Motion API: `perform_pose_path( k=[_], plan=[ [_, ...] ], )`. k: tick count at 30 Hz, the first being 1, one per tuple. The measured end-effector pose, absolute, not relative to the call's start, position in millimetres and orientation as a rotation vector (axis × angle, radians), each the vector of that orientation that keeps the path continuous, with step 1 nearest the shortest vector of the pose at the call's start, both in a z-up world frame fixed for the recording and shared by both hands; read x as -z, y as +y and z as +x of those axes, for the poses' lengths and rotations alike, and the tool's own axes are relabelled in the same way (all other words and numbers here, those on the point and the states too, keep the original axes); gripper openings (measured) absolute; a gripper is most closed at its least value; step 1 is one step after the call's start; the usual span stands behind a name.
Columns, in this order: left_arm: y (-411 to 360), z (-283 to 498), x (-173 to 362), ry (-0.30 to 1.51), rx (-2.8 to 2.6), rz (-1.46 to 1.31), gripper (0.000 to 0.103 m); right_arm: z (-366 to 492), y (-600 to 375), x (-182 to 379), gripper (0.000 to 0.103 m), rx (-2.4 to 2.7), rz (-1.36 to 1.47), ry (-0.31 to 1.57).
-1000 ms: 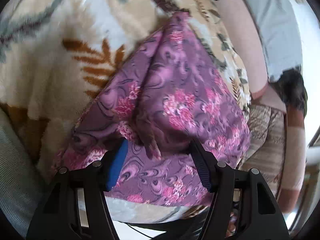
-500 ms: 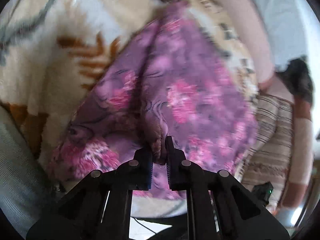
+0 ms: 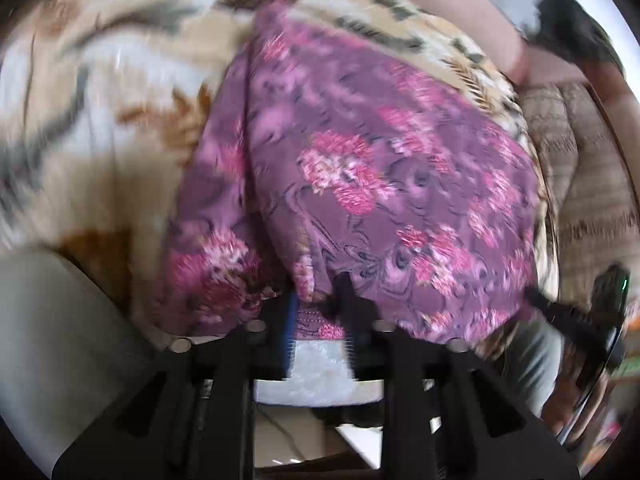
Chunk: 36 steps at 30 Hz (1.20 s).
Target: Fold small clothes
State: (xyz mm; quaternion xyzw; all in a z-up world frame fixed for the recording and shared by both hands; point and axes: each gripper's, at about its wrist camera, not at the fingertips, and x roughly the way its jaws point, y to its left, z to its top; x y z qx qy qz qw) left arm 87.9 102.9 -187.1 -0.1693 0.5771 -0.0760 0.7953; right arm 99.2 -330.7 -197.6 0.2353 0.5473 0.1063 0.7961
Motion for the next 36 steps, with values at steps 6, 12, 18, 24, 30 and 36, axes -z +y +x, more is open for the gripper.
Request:
perform_pose_path(
  k=[6, 12, 18, 24, 30, 36],
  plan=[
    [140.3, 91.9, 143.4, 1.135, 0.203, -0.344, 0.050, 80.0, -349.4, 159.6, 0.053, -0.322, 0.482, 1.091],
    [147.2, 161.5, 141.4, 1.116, 0.015, -0.208, 0.061, 125.9, -367.2, 135.0, 0.080, -0.255, 0.494, 0.996],
    [157.2, 233.6, 164.5, 1.168, -0.027, -0.271, 0.061, 225.4, -376.2, 147.1, 0.078, -0.201, 0.567, 1.023],
    [162.2, 281.9, 191.0, 1.284, -0.060, -0.304, 0.014, 292.9, -388.5, 196.0, 0.032, -0.203, 0.777, 1.193],
    [179.4, 260.2, 163.6, 1.213, -0.011, -0.367, 0.009, 282.9, -391.9, 148.9, 0.006, -0.194, 0.690, 1.105],
    [186.7, 274.1, 203.9, 1.262, -0.085, -0.361, 0.011, 312.7, -378.5, 188.9, 0.006, -0.070, 0.504, 1.199]
  ],
)
